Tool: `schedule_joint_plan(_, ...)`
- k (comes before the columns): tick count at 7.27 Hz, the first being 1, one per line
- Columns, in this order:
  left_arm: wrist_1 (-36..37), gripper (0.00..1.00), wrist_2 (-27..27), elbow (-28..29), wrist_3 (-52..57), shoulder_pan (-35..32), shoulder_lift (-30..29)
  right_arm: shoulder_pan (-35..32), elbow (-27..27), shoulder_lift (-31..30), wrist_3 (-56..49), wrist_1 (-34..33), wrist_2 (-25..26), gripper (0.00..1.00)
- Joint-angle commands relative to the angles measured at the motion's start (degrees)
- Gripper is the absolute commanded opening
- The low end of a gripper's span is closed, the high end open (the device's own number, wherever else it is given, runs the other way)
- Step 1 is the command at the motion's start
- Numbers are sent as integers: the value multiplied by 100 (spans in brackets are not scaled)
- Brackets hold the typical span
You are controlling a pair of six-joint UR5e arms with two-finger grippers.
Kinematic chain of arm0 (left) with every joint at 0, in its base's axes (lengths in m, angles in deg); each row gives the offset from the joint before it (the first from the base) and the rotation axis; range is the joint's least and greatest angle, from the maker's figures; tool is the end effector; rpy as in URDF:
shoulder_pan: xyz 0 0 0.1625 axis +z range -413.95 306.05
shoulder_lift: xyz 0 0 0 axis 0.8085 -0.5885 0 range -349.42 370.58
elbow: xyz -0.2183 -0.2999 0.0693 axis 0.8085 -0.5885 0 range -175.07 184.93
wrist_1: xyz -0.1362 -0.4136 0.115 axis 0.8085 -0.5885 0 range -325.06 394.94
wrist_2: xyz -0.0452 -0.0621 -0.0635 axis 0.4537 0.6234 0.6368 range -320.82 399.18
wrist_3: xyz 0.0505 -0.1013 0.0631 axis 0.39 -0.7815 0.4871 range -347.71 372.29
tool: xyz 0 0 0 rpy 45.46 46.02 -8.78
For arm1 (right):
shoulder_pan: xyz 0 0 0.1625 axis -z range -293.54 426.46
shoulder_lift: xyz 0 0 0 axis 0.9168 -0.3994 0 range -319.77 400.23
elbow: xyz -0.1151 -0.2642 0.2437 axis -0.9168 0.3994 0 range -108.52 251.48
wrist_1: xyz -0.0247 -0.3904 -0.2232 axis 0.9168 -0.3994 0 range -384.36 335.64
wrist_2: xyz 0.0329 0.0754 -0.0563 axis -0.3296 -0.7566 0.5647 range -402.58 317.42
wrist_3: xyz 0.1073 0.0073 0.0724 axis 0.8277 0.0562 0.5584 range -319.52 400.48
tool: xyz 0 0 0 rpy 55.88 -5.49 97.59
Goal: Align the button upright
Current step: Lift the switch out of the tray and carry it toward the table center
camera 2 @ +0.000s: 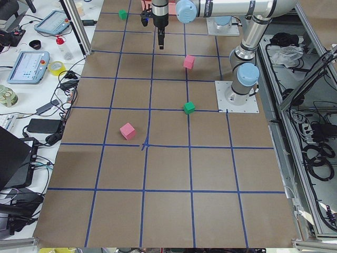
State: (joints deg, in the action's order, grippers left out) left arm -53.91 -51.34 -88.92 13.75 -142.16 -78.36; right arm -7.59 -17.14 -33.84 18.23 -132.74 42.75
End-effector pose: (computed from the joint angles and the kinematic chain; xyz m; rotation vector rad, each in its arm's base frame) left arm -0.1158 -0.5226 0.3866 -0.0089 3.1331 0.0451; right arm -0.0343 -0.6435 0.2950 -0.1736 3.0784 -0.1384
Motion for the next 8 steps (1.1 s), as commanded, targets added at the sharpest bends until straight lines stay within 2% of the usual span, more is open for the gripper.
schedule_joint_plan(1,8,100,-10,-98,38,-3,61,-1010,-15,-3,1366,-16,2,0)
schedule_joint_plan(3,42,100,-10,-117,30,-3,78,-1846,-111,76,2318,-251,-112,0)
schedule_joint_plan(5,-1,100,-53,-152,91,-3,254,-2602,-540,426,2295,-1607,-209,0)
schedule_joint_plan(6,51,100,-19,-343,161,-12,315,-2980,-664,559,2321,-2016,-209,0)
schedule_joint_plan(8,200,100,-10,-783,66,-21,639,-3378,-683,813,2566,-2072,-209,0)
